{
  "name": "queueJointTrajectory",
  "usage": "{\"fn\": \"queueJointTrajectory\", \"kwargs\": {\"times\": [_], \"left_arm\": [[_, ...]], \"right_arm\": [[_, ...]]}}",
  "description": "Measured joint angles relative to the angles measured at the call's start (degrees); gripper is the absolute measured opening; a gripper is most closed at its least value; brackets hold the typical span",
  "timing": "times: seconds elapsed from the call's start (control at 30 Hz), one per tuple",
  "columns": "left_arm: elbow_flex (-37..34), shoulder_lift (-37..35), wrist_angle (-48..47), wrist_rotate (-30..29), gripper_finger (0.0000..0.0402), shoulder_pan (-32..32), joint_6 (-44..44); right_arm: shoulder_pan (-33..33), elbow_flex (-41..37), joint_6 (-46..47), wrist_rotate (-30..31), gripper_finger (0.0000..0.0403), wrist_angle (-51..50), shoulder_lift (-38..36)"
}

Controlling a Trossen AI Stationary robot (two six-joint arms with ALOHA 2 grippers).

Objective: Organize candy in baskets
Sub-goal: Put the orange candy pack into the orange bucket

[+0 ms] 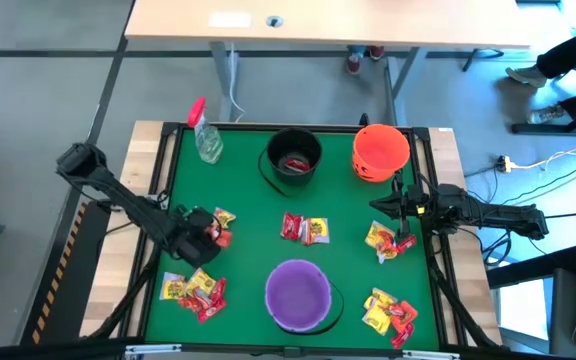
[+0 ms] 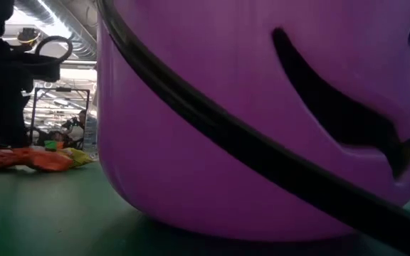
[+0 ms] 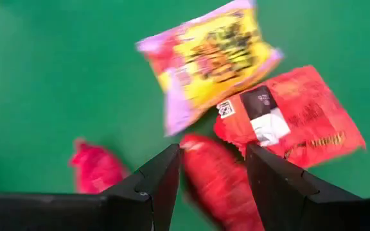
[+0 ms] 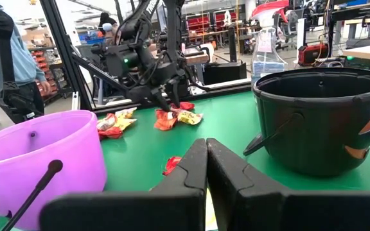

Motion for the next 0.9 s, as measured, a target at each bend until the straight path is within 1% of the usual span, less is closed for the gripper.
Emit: {"fn": "queueJointTrajectory", "kwargs": {"times": [0.07, 0.3, 0.4, 0.5, 0.6, 0.77, 0.83, 0.9], "left_arm": [[-0.71, -1.61, 1.71, -0.21, 0.0166, 0.10, 1.24], [-0.92, -9.37, 2.51, -3.27, 0.0166, 0.09, 2.88], [-0.92, -12.09, 2.54, -3.23, 0.0166, 0.10, 2.80], [-0.92, -12.89, 2.96, -2.71, 0.0166, 0.08, 4.40], [-0.92, -12.16, 7.40, -2.71, 0.0166, -0.40, 13.21], [-0.89, -7.69, 20.22, -4.29, 0.0163, -0.96, 31.97], [-0.90, -4.95, 22.37, -4.30, 0.0159, -0.63, 36.73], [-0.89, -2.12, 22.43, -4.02, 0.0157, -0.20, 39.20]], "right_arm": [[-0.01, 0.00, 0.00, 0.00, 0.0010, -0.02, 0.00], [-0.02, 0.00, 0.00, 0.00, 0.0010, 0.00, 0.01], [-0.01, 0.00, 0.00, 0.00, 0.0010, -0.02, 0.00], [0.00, 0.00, 0.00, 0.00, 0.0010, -0.04, 0.00], [0.00, 0.00, 0.00, 0.00, 0.0010, -0.08, 0.01], [0.00, 0.00, 0.00, 0.00, 0.0010, -0.15, 0.02], [-0.01, 0.01, 0.00, 0.00, 0.0010, -0.15, 0.02], [-0.01, 0.02, 0.00, 0.01, 0.0010, -0.17, 0.02]]}}
